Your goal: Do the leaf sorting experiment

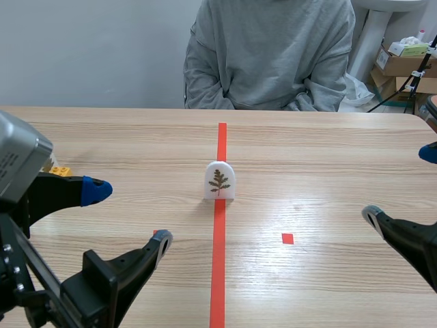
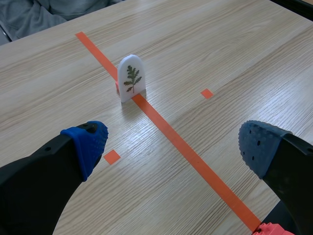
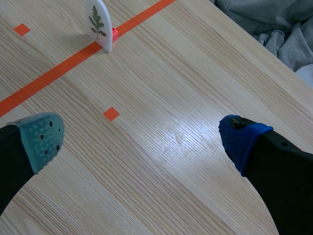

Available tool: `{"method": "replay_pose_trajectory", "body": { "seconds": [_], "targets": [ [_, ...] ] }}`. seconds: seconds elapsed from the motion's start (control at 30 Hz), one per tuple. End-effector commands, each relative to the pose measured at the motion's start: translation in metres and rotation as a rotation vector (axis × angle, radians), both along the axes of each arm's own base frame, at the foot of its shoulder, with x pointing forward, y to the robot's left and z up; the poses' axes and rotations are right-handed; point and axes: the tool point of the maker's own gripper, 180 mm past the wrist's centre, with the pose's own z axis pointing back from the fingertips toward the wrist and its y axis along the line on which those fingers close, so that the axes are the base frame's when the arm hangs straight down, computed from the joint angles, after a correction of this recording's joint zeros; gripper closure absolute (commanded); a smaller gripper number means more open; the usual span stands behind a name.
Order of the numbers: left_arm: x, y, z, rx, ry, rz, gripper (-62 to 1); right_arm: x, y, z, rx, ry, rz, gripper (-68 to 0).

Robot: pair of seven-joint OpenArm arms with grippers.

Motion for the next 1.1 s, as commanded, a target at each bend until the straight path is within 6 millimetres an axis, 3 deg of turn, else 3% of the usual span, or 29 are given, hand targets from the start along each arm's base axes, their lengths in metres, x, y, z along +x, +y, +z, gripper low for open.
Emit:
{"method": "replay_pose_trajectory", "body": {
  "seconds": [0.0,1.07],
  "targets": [
    [0.0027,0.0002,0.0081,-0.007,-0.027,0.000,-57.4,0.0039,0.0009,0.0079,0.014,-0.028,-0.002,-67.9],
    [0.0024,0.0014,0.0049,0.021,-0.029,-0.004,-57.4,0.0039,0.0008,0.0078,0.013,-0.028,-0.002,-67.9]
  ]
}}
